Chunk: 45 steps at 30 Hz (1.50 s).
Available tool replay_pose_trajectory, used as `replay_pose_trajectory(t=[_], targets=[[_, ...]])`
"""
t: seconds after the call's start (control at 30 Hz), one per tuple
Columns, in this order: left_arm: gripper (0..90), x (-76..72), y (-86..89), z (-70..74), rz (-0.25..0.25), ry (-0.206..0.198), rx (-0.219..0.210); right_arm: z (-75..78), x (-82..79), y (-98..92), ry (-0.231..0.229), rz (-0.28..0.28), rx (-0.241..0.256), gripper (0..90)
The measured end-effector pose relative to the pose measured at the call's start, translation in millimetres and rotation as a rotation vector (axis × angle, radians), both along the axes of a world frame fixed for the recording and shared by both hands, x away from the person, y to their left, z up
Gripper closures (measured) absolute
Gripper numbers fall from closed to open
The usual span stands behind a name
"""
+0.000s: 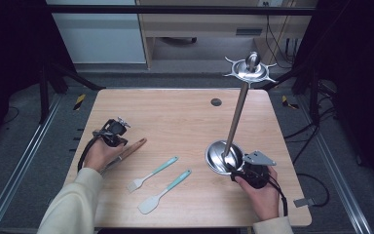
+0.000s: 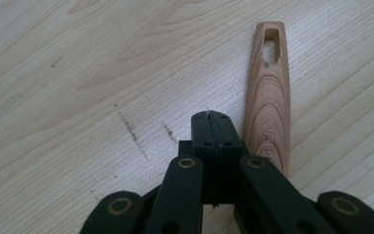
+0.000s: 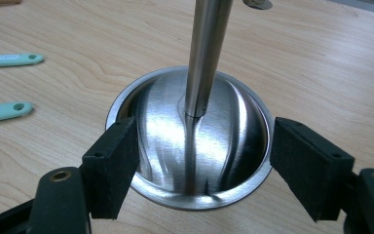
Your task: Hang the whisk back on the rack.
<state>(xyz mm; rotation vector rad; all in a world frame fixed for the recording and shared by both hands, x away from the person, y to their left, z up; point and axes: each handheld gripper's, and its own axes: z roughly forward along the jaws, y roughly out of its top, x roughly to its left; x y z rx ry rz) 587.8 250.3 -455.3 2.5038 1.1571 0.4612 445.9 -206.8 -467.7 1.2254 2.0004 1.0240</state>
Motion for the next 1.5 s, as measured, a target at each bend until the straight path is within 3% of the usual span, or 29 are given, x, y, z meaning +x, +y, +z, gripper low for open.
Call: replay_pose_trajectory(t=[0.47,1.0,1.37,1.5], targets=[[90.0,-3.3,-7.1,-7.1,-0.035,0.031,0.013,0.2,-0.3,0.3,0.003,0.001,0.001,26.9],[90.0,-31.7,-37.6,-6.7,-0.198,0.06,0.03,0.0,-0.6,0.8,0.007,0.004,0.001,27.4],[90.0,-45.7,-45.2,-7.2,-0.26,0.079,0.046,-0.1,-0.5,0.9,0.006,0.006,0.002,27.5],[89.8,-48.4,-42.1,0.7,-0.277,0.057,0.06,0.1,-0.5,0.4,0.004,0.007,-0.001,27.5]])
